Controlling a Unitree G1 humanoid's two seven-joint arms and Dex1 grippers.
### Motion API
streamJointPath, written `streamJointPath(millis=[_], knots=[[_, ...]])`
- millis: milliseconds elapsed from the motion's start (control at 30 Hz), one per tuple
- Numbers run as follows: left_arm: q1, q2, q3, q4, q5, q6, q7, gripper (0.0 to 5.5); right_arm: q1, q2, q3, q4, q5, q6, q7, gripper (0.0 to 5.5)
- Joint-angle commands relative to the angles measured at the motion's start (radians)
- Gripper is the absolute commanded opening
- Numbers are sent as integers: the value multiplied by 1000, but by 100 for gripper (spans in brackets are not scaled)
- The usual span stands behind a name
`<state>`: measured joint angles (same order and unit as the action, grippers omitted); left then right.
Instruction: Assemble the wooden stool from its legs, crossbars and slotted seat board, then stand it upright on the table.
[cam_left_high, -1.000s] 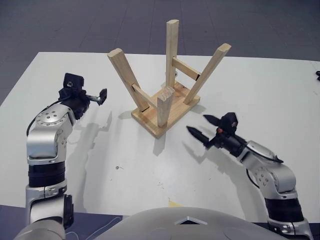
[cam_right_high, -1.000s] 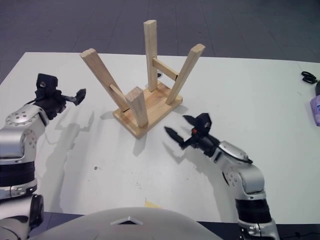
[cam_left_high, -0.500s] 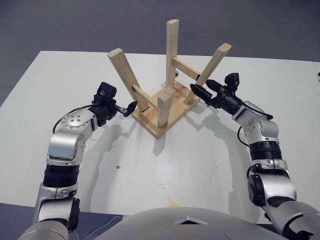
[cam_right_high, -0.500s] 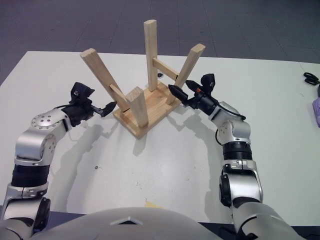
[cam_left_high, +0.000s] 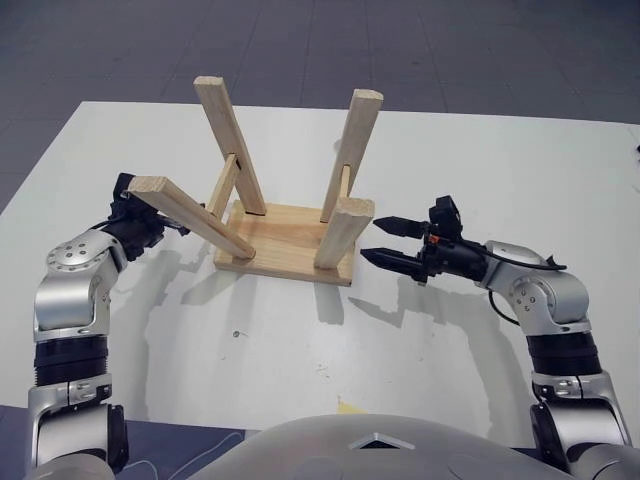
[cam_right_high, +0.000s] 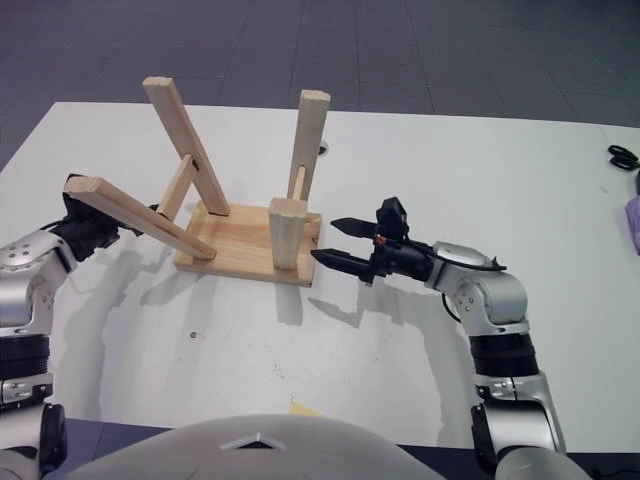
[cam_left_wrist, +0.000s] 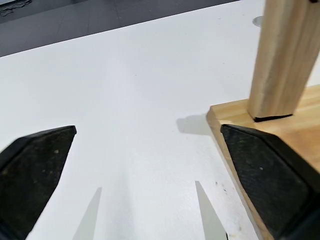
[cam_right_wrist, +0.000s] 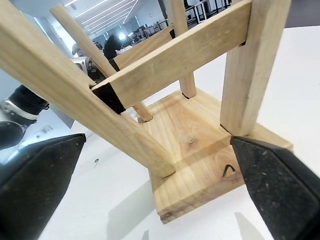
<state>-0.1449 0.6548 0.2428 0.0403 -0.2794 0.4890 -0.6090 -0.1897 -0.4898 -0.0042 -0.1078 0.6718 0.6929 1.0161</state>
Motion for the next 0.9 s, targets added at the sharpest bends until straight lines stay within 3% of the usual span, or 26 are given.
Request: streamJointPath(millis=[33, 200, 467, 767, 900], knots=[[60, 106, 50, 51, -57, -90, -209, 538, 55, -25, -9, -111, 63, 57, 5, 540], [19, 251, 17, 202, -39, -204, -461, 538, 66, 21, 7, -168, 50, 41, -73, 540], [-47, 250, -160, 52, -106, -136, -708, 538, -20, 50, 79, -55, -10, 11, -78, 540], [-56, 160, -275, 55, -74, -152, -688, 538, -83, 61, 165, 62, -65, -5, -1, 540], [-49, 115, -302, 92, -67, -154, -664, 474, -103, 29, 180, 125, -79, 5, 58, 477]])
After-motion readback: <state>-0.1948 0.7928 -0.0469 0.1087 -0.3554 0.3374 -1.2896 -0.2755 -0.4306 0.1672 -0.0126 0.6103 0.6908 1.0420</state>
